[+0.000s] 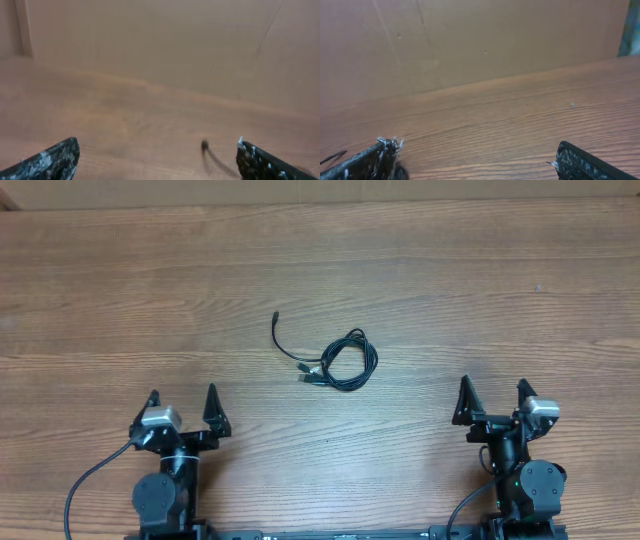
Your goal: Untangle cables
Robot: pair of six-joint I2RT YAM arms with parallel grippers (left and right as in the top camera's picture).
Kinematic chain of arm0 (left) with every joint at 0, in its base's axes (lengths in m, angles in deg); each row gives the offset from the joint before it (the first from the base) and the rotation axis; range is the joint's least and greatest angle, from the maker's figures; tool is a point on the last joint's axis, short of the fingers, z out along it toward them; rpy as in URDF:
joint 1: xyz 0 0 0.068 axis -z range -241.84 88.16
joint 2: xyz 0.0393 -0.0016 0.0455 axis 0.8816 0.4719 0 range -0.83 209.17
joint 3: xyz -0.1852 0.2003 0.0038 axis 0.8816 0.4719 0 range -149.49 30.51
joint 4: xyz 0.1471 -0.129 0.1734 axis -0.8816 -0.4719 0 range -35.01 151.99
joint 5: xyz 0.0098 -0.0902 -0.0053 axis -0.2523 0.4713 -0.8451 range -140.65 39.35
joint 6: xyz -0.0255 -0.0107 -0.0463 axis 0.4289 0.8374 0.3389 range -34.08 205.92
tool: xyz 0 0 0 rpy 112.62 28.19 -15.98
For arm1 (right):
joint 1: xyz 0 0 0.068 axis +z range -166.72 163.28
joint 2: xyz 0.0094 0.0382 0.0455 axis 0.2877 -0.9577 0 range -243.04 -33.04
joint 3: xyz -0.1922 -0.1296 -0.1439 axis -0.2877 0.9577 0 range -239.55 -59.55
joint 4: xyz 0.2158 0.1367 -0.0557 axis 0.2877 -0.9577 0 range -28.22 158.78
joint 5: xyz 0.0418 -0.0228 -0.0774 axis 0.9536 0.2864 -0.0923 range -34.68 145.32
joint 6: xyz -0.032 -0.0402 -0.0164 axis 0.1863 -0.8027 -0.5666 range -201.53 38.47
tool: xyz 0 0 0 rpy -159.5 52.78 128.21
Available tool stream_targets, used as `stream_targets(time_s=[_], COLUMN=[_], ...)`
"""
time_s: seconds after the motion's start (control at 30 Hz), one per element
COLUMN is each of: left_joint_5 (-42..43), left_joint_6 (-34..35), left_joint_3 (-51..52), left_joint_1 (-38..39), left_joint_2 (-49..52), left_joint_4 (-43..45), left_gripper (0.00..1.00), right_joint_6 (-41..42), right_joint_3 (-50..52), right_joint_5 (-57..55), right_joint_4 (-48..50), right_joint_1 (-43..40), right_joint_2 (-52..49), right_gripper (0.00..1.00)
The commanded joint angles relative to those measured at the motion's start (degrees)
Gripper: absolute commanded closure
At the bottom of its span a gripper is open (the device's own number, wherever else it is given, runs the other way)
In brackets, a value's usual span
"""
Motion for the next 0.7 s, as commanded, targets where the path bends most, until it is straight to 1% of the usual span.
stream_targets(time_s=[0.0,0.03,0.1,0.17,0.27,0.4,0.43,0.47,0.57,0.6,0.67], left_joint_5=[4.7,6.8,10.2,12.5,14.8,14.7,14.7,14.7,14.7,14.9,16.8], left_joint_6=[-1.1,-0.9,-0.1,0.9,1.1,0.9,0.7,0.4,0.1,0.1,-1.4], left_joint_3=[-0.8,-1.6,-3.5,-5.4,-11.0,-20.0,-23.8,-27.6,-35.4,-39.6,-45.4], left_joint_1=[-0.2,-0.2,-0.2,-0.2,-0.2,-0.2,-0.3,-0.3,-0.2,-0.3,-0.2], left_joint_2=[-0.5,-0.5,-0.5,-0.5,-0.5,0.3,1.3,2.6,6.7,9.5,13.9], left_joint_4=[3.4,3.5,3.2,2.7,-0.5,-8.0,-11.5,-15.0,-21.6,-24.5,-28.6], left_gripper=[0.0,0.01,0.0,0.0,0.0,0.01,0.01,0.0,0.0,0.0,0.0], right_joint_6=[0.3,0.5,3.3,5.2,5.6,6.4,6.4,6.4,7.0,7.3,7.3], right_joint_3=[0.6,0.6,0.6,0.5,-0.3,-3.2,-4.8,-7.0,-12.1,-15.9,-19.8], right_joint_5=[1.0,1.4,3.2,6.4,12.7,14.1,15.1,16.4,17.0,17.0,17.0], right_joint_4=[0.2,0.2,0.3,0.4,0.5,-0.1,-0.7,-1.9,-5.3,-7.9,-10.3], right_joint_1=[0.0,0.0,0.0,0.0,0.0,0.0,0.0,0.0,0.0,-0.1,-0.1], right_joint_2=[-0.1,-0.1,-0.1,-0.1,-0.1,-0.1,-0.1,-0.1,-0.1,-0.1,-0.1], right_gripper=[0.0,0.0,0.0,0.0,0.0,0.0,0.0,0.0,0.0,0.0,0.0])
